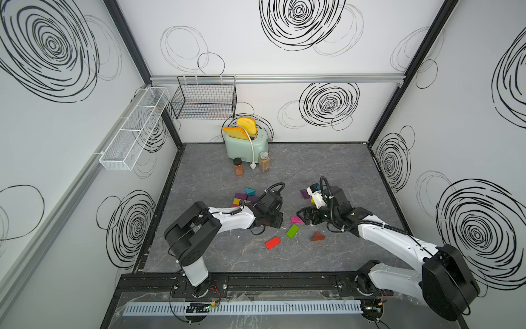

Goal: Assemble a piece of candy with building blocks
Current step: Move the building block to the center of the board.

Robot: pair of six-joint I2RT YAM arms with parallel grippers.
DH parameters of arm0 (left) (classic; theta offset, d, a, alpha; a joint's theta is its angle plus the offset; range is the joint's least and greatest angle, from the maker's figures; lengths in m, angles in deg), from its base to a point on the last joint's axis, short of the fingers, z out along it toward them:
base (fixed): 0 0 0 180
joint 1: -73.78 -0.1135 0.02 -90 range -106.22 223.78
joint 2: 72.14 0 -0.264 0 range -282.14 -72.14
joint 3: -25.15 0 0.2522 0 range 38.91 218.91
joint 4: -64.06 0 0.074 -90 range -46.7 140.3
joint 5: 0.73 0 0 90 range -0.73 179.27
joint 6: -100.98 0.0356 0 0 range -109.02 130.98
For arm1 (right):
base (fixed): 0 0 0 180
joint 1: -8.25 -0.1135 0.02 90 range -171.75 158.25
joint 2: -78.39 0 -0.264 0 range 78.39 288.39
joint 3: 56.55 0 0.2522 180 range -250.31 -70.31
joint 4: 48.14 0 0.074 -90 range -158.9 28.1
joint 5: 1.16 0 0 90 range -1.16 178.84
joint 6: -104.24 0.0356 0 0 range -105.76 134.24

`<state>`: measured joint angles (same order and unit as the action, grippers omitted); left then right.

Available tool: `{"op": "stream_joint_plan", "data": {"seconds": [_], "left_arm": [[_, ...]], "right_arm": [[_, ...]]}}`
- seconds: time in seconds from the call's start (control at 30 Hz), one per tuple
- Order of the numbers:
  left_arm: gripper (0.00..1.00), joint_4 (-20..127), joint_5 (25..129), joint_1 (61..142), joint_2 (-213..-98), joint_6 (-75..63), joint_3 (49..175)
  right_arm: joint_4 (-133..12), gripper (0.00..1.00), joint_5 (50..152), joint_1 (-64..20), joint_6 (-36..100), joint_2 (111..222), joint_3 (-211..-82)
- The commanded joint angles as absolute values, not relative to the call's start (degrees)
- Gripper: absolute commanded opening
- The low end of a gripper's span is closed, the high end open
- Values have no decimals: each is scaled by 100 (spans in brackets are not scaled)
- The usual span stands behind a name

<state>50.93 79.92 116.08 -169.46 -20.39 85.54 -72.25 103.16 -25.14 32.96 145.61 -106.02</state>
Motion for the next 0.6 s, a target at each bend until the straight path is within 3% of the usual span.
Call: {"op": "stream_joint_plan", "data": {"seconds": [0.0, 0.23, 0.57], "left_arm": [[18, 5725, 7124, 11242, -16799, -2578, 7933], [18, 7358, 5648, 10782, -16669, -3810, 7014], [15, 8040, 5040, 10481, -16869, -4228, 6460]], "right_arm": [[-7527, 86, 10144, -2803, 3366, 14405, -10865], [-7578, 86, 9484, -3925, 3507, 14860, -11017], [-6821, 86, 9394, -4569, 3573, 15897, -11118]]}}
